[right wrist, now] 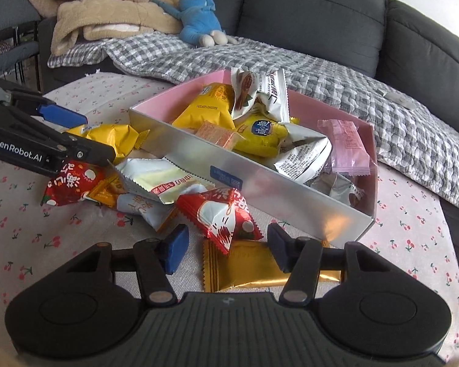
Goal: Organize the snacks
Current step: 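Grasp the large yellow bag with the left gripper while the right grasps the golden bar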
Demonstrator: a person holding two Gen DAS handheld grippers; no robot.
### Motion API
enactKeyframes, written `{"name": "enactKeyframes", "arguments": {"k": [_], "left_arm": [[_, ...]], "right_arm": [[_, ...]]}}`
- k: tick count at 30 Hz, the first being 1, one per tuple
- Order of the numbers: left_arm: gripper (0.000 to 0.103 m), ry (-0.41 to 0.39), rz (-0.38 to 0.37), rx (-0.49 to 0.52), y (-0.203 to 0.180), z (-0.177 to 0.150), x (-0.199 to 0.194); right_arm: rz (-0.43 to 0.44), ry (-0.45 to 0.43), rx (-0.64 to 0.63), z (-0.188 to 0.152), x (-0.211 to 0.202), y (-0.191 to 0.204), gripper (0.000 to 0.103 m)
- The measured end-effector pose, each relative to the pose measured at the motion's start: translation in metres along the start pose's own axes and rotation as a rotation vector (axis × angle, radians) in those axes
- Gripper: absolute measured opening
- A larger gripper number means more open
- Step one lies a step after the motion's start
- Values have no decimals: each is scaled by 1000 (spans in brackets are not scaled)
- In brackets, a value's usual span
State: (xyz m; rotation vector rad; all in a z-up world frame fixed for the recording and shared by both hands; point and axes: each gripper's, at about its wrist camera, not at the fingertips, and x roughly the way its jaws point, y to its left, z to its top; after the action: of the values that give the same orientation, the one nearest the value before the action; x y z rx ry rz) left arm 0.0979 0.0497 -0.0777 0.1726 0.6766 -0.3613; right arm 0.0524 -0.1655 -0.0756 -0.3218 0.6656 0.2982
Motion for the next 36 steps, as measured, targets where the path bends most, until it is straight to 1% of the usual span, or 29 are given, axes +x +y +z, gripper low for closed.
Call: {"name": "enactKeyframes", "arguments": {"k": [3, 6, 11, 17, 23, 25, 26, 27, 29, 32, 35, 36], "left_arm": [[64, 8, 7, 2, 2, 0, 1], [61, 18, 15, -4, 4, 0, 2], [58, 26, 24, -1, 4, 0, 2], [56, 34, 49, 35, 1, -1, 3], [56, 41, 46, 26, 3, 1, 4], [56, 35, 30, 13, 5, 2, 4], [56, 31, 21, 9, 6, 3, 3], [56, 30, 13, 6, 6, 4, 4], [56, 39, 1, 17, 6, 5, 7], [58, 56, 4, 29, 7, 3, 14], [61, 64, 2, 25, 9, 1, 17], [61, 68, 2, 26, 9, 0, 19]], "right_arm": [[-14, 33, -19, 2, -2, -1, 42], [-13, 54, -19, 0, -7, -3, 41], [-20, 61, -40, -9, -15, -3, 40], [-31, 72, -17, -18, -25, -9, 40], [-72, 104, 3, -21, -33, -8, 40], [-71, 98, 27, -20, -36, -8, 41], [-65, 88, 43, -20, -38, -9, 45], [-53, 77, 68, -19, -39, -11, 51], [-44, 58, 114, -16, -39, -15, 56], [-59, 50, 187, -14, -31, -22, 58], [-92, 65, 258, -15, -18, -29, 59], [-107, 60, 282, -16, -14, -31, 61]]}}
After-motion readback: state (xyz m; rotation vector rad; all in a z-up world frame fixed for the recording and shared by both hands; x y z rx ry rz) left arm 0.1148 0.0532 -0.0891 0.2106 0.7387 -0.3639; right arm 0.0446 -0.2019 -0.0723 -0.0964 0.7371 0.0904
